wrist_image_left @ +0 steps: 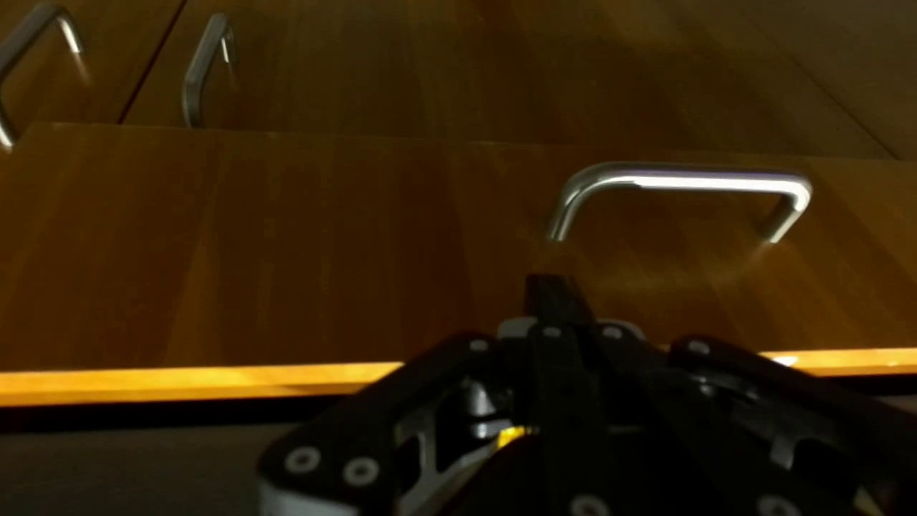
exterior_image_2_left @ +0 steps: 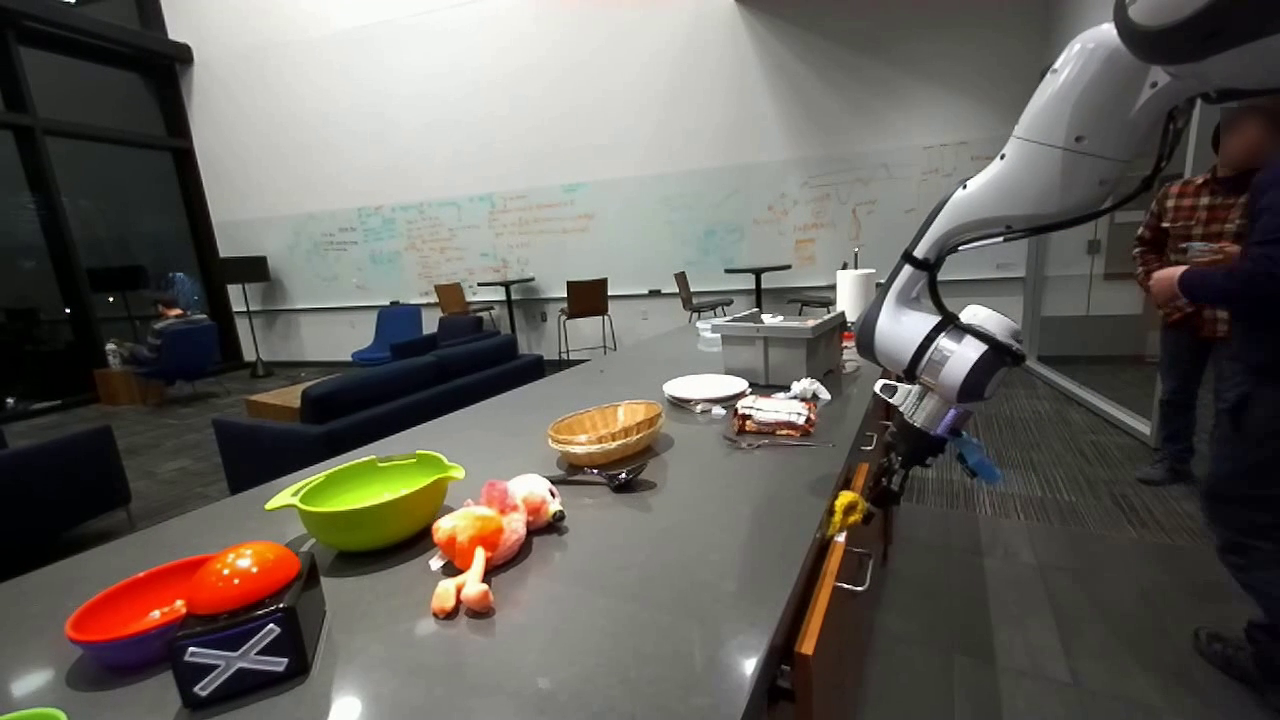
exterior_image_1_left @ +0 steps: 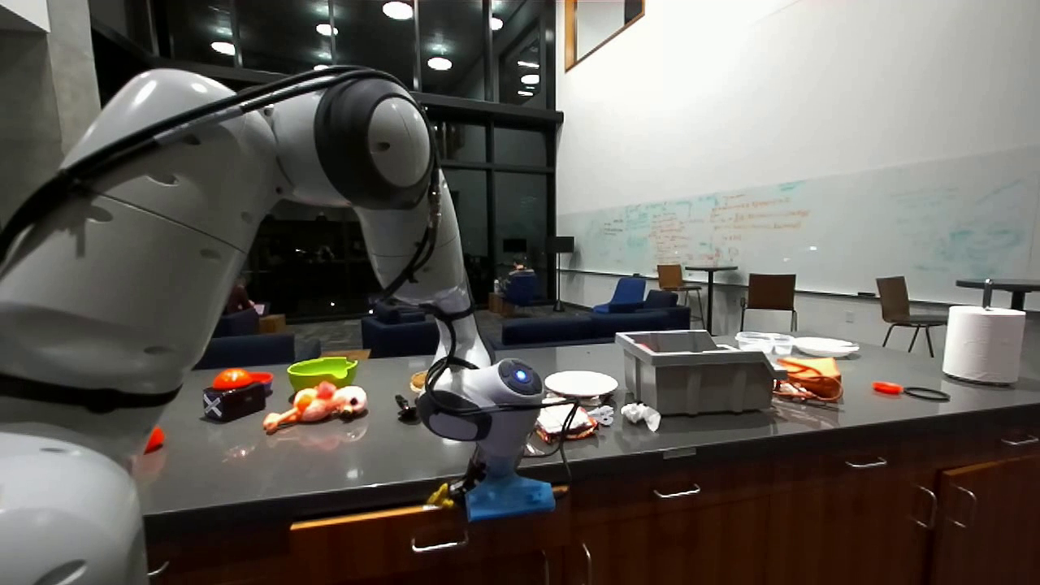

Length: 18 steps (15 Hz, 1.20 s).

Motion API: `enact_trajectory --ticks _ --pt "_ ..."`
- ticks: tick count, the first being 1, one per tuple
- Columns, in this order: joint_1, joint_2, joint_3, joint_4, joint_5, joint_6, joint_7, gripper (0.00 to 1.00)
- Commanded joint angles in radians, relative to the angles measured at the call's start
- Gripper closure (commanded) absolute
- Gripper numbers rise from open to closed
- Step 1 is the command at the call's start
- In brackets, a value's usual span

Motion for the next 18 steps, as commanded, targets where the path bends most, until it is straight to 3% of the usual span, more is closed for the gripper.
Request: enact_trajectory --ticks 1,4,15,16,18 --pt "-0.001 -0.042 0.014 -0.005 0.001 -0.035 0.006 1.0" --pt "0.014 -0.096 -0.013 -0.046 -0.072 -0.039 0.047 1.0" --pt "0.057 -0.37 -0.094 -0.199 -0.507 -0.097 0.292 1.0" --pt "0.123 -0.397 -0.158 -0.204 -0.505 -0.112 0.283 1.0" --pt "0.158 -0.44 -0.19 -0.216 -0.521 -0.126 0.282 1.0"
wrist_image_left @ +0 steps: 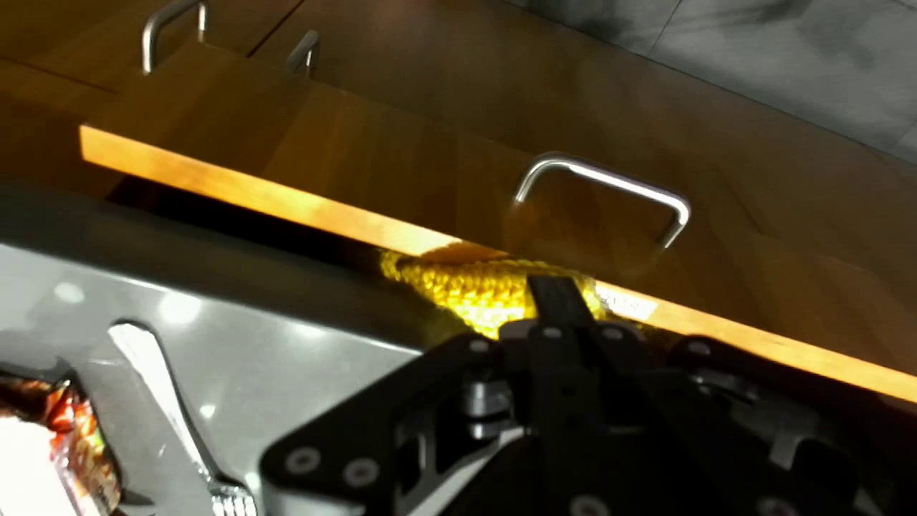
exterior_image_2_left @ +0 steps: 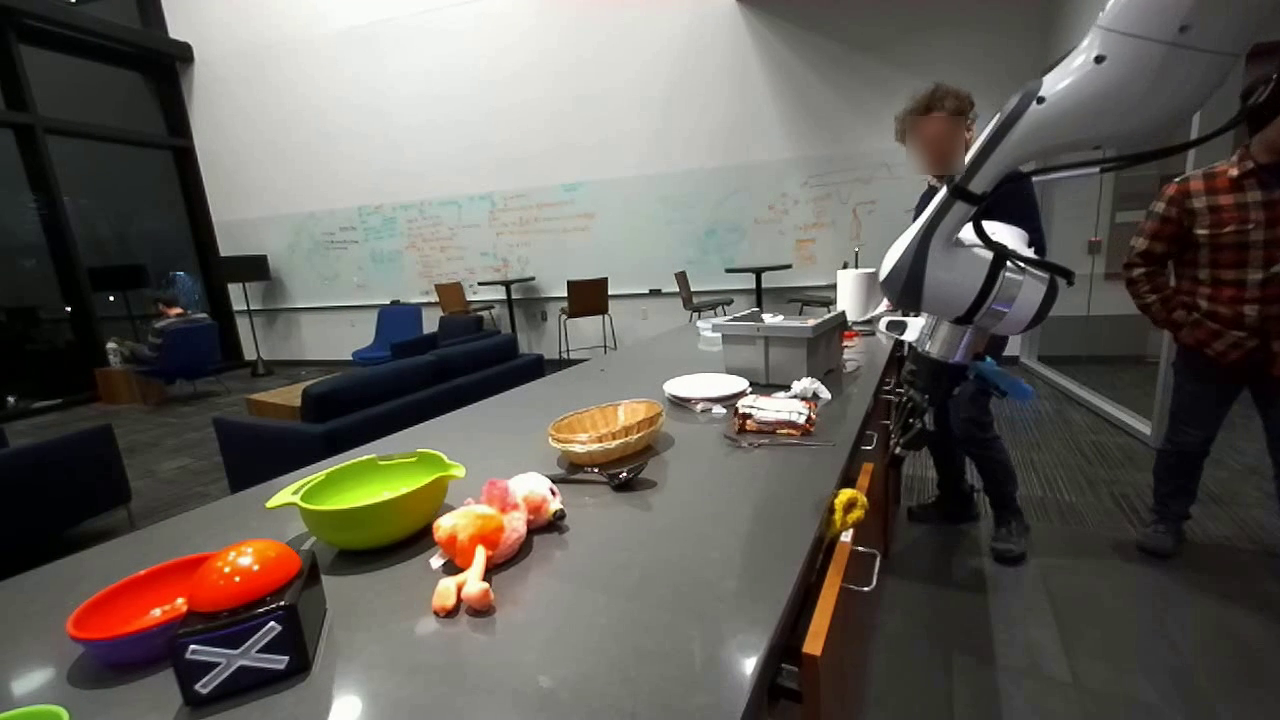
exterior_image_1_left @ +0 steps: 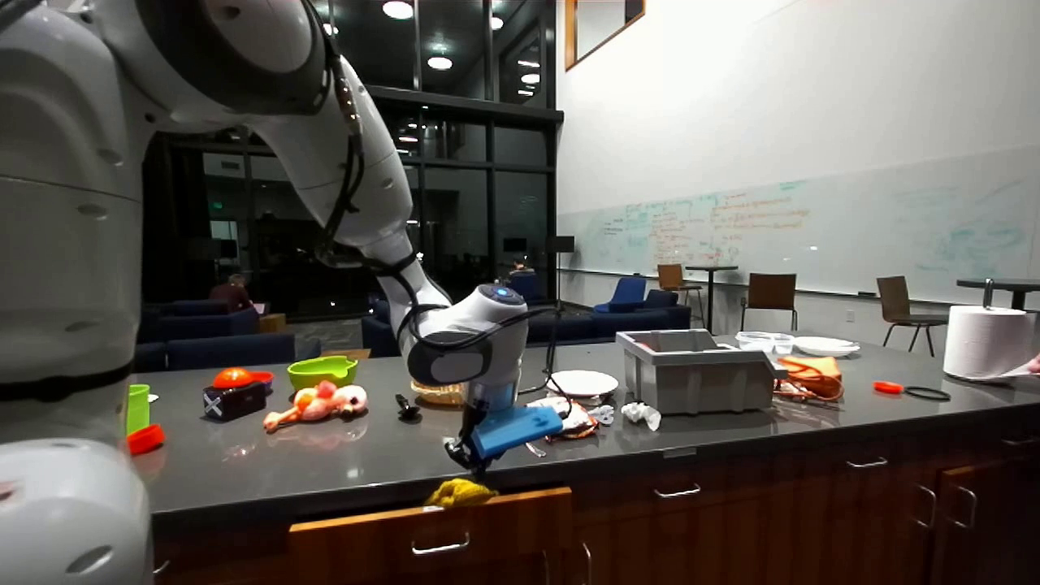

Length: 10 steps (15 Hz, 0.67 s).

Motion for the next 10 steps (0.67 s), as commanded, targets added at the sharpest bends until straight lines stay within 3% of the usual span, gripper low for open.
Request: enact_trajectory --ticks 1,6,8,10 --pt "0.092 -0.123 -0.084 -0.052 -0.033 -0.04 0.016 1.0" --pt "0.199 -0.25 -0.153 -0.047 0.106 -0.171 -0.119 1.0" --pt "0.238 -0.303 -0.19 -0.039 0.191 -0.294 -0.203 0.72" --pt "0.263 -0.342 -0.224 -0.034 0.242 -0.415 -0.263 0.63"
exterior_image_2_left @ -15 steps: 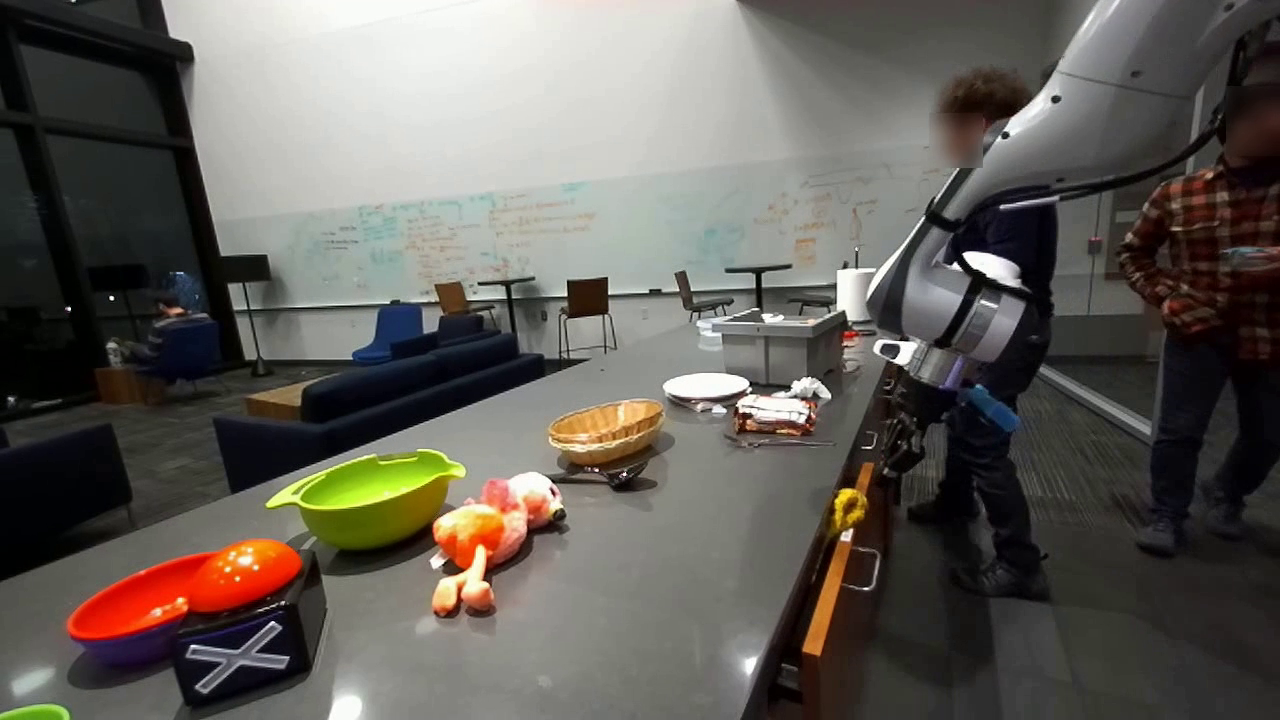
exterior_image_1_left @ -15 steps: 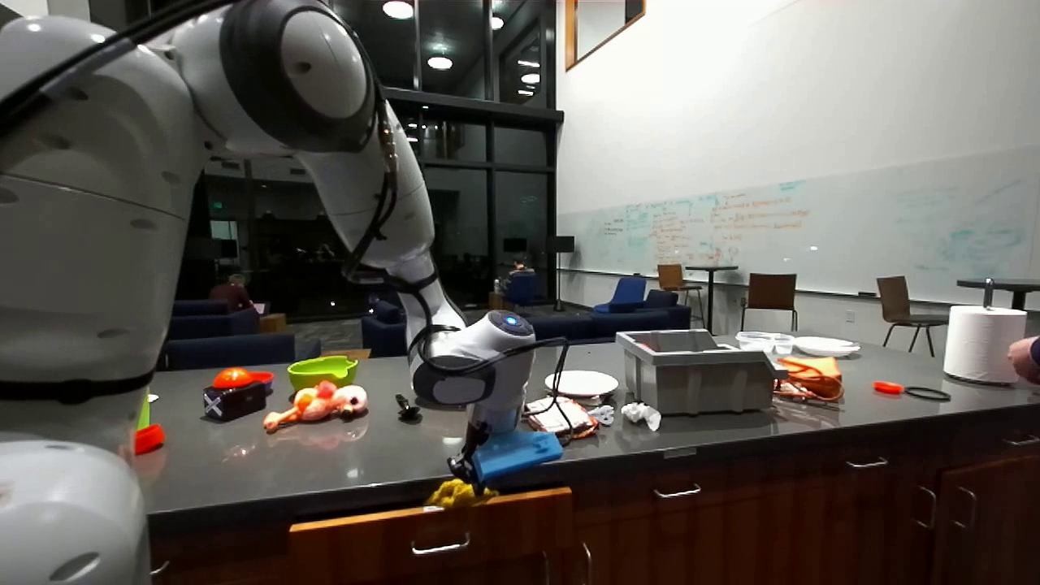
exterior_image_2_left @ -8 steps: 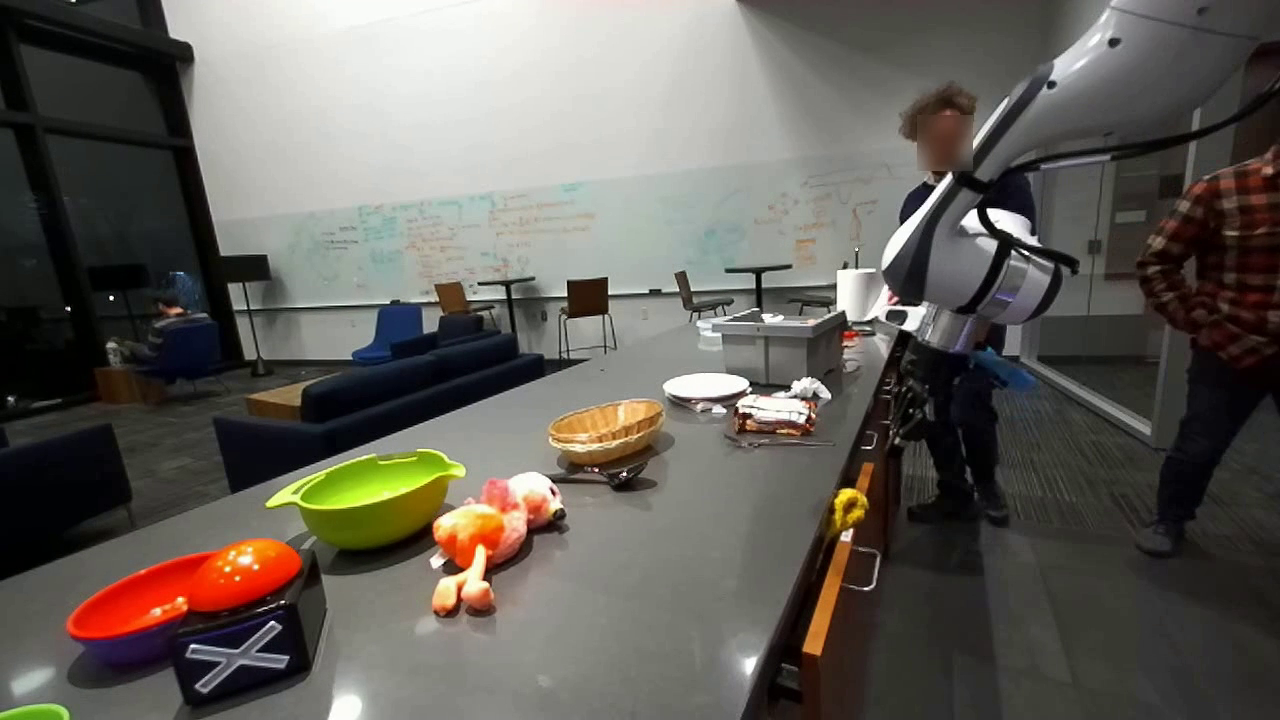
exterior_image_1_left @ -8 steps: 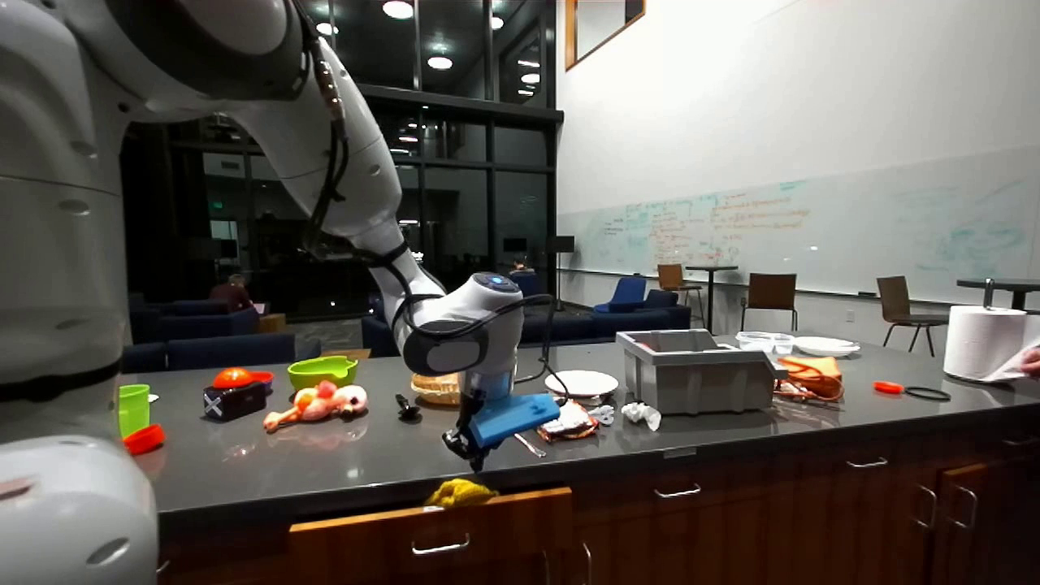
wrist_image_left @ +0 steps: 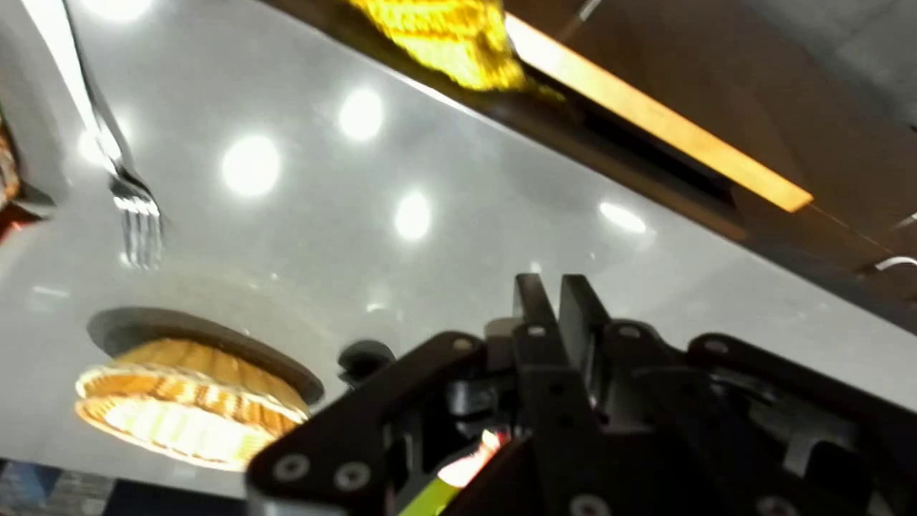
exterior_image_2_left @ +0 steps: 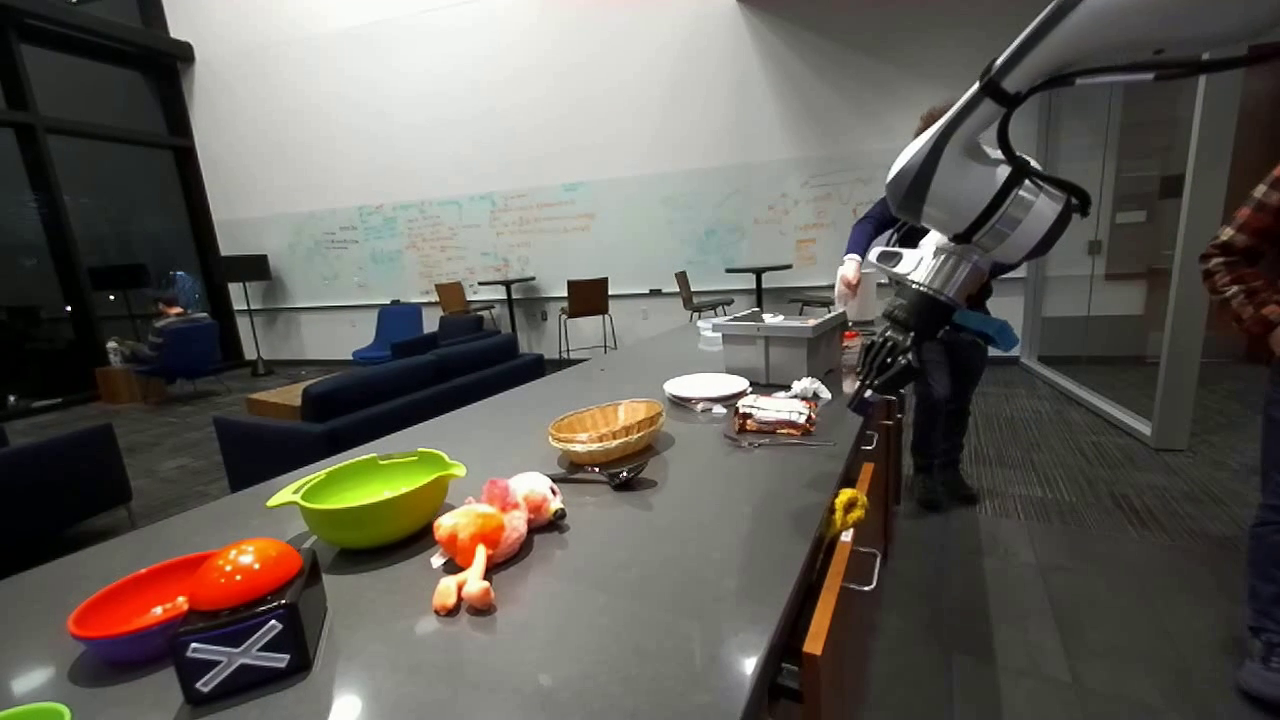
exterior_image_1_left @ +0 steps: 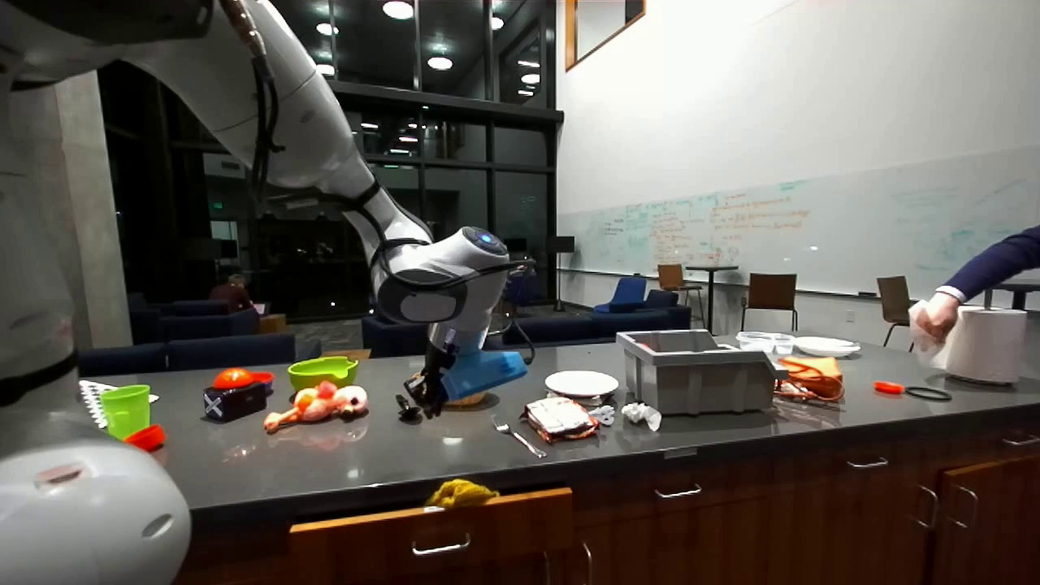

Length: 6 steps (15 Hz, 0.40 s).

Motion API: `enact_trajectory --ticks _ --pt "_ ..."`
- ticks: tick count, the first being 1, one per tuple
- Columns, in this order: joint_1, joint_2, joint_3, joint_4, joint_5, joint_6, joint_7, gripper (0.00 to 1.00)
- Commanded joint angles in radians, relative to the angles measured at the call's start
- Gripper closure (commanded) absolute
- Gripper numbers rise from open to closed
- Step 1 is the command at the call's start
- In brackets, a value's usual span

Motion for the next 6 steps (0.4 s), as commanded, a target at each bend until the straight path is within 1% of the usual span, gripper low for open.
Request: enact_trajectory --ticks 1,4,5,6 --pt "0.05 -0.106 -0.076 -0.012 0.089 -0.203 -0.12 0.56" --pt "0.057 -0.148 -0.11 -0.01 0.13 -0.351 -0.197 0.36" --pt "0.045 -0.106 -0.084 0.002 0.093 -0.287 -0.138 0.3" --pt "0.044 -0.112 -0.088 0.002 0.097 -0.301 -0.144 0.47"
